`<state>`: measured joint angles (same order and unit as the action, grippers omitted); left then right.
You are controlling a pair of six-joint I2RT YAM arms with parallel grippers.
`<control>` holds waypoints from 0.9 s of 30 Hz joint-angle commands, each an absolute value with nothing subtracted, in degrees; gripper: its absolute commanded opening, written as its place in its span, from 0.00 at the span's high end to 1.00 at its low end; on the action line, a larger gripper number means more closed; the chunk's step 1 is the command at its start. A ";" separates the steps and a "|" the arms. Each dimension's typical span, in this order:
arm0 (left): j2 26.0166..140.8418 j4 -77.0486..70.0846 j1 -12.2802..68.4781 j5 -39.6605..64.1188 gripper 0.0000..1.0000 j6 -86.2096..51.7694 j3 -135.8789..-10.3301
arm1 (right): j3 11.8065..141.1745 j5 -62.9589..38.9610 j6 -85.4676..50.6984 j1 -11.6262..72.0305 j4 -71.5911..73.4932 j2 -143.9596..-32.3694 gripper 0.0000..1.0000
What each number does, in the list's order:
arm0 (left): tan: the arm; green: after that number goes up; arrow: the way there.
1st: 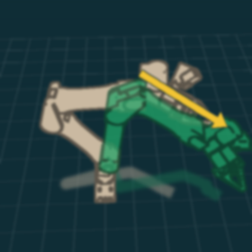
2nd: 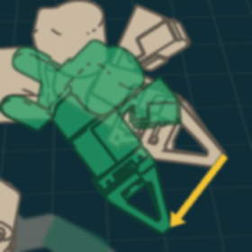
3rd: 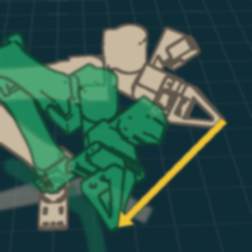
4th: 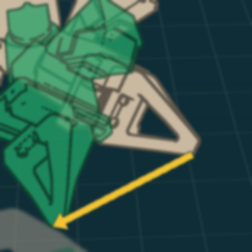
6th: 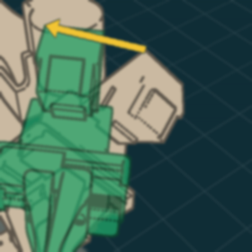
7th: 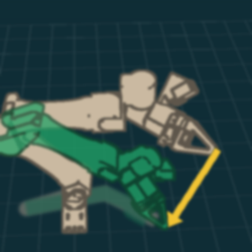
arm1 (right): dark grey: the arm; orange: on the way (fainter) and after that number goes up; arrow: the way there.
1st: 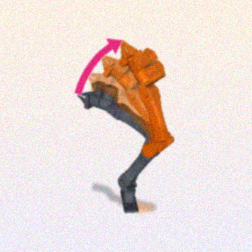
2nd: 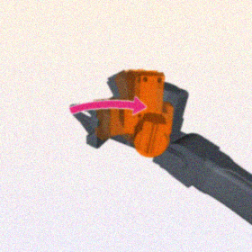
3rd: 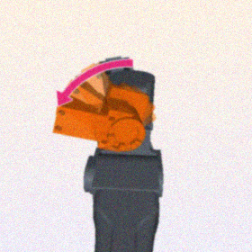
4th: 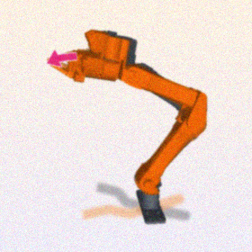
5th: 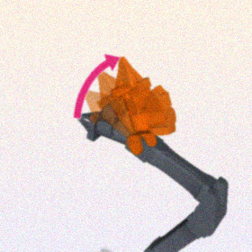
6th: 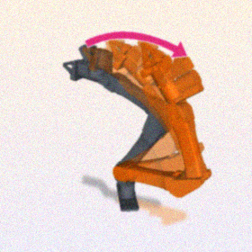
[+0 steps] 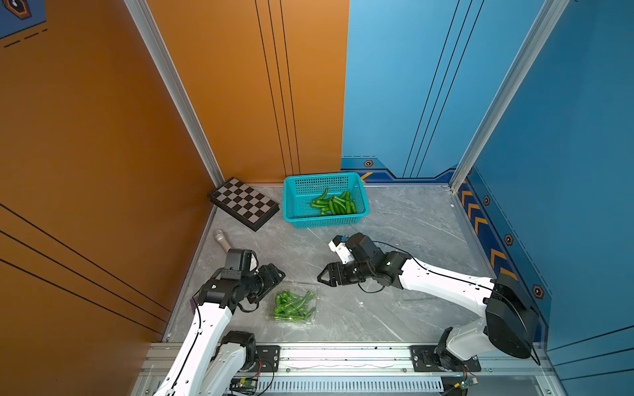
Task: Take small green peppers out of containers
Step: Move the packing box to the center of the board.
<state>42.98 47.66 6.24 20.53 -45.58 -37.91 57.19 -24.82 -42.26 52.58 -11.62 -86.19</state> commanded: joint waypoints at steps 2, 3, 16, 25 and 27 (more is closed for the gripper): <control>40.89 52.56 6.69 19.73 0.26 -45.69 -36.80 | 55.13 -22.76 -46.21 54.01 -8.69 -87.12 0.29; 40.66 53.08 6.68 19.60 0.26 -45.13 -36.99 | 54.49 -23.10 -46.86 54.26 -7.83 -87.08 0.28; 40.73 57.65 5.97 14.97 0.19 -43.73 -37.72 | 53.32 -24.08 -49.54 56.73 -4.10 -89.36 0.26; 42.32 58.11 8.49 11.06 0.18 -46.35 -37.41 | 54.13 -25.11 -51.48 58.09 -1.20 -93.53 0.25; 43.37 58.01 10.22 9.84 0.18 -47.18 -37.26 | 53.76 -25.48 -52.00 58.18 -0.15 -94.01 0.25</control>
<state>42.54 56.42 8.69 12.93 -45.67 -37.47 54.13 -24.45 -50.68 57.80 -2.28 -93.27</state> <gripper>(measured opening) 0.821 0.746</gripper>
